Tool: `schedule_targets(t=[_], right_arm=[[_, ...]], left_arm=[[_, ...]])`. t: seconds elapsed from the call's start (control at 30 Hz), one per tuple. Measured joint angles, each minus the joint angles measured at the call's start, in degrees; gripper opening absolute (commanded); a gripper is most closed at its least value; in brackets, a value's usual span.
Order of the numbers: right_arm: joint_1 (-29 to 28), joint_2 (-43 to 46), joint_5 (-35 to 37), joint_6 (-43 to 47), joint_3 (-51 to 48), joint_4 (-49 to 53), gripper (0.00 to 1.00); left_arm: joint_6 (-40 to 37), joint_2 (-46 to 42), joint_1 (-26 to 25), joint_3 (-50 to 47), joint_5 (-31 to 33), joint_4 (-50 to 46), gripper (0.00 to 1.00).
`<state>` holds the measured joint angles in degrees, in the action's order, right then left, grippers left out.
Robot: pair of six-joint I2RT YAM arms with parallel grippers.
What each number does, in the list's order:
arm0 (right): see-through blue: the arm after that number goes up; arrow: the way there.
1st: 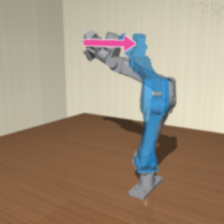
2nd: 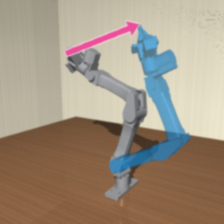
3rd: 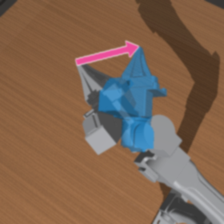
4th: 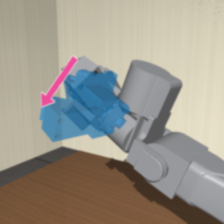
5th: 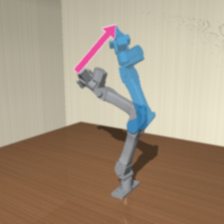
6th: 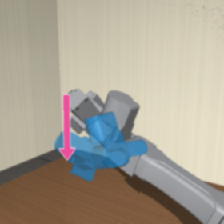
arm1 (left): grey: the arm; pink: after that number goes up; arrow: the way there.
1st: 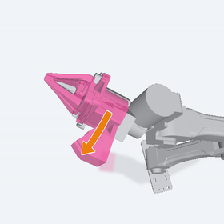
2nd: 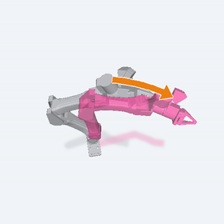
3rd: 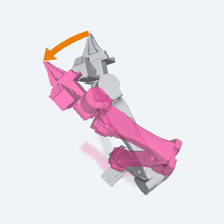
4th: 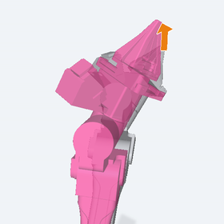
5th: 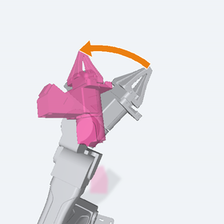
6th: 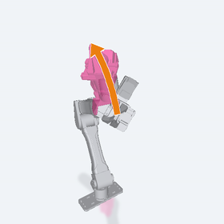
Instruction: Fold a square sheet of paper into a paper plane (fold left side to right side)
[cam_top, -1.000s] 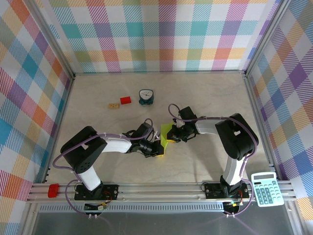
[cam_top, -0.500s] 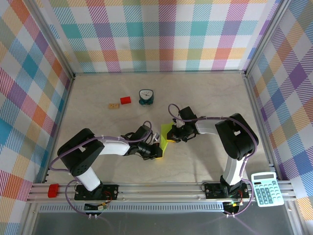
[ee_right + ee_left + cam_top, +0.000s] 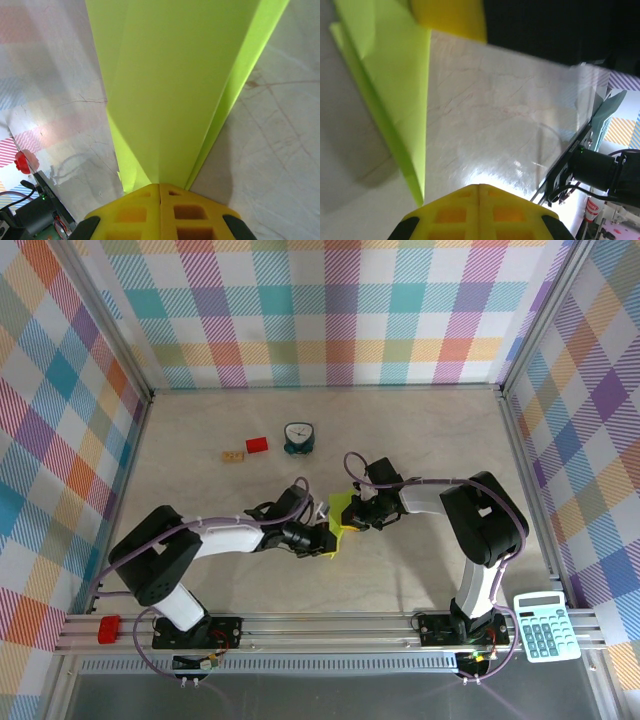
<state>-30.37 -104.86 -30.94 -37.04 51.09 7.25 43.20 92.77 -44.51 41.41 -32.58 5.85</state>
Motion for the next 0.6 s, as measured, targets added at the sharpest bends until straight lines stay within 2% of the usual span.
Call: schedule_targets(t=[0.27, 0.6], right_arm=[[0.0, -0.1, 0.0, 0.0, 0.2, 0.2, 0.0], [0.0, -0.4, 0.0, 0.4, 1.0, 1.5, 0.0]], left_arm=[[-2.4, 6.3, 0.0, 5.7, -0.4, -1.6, 0.0], [-3.9, 7.3, 0.2, 5.4, 1.7, -4.1, 0.0]])
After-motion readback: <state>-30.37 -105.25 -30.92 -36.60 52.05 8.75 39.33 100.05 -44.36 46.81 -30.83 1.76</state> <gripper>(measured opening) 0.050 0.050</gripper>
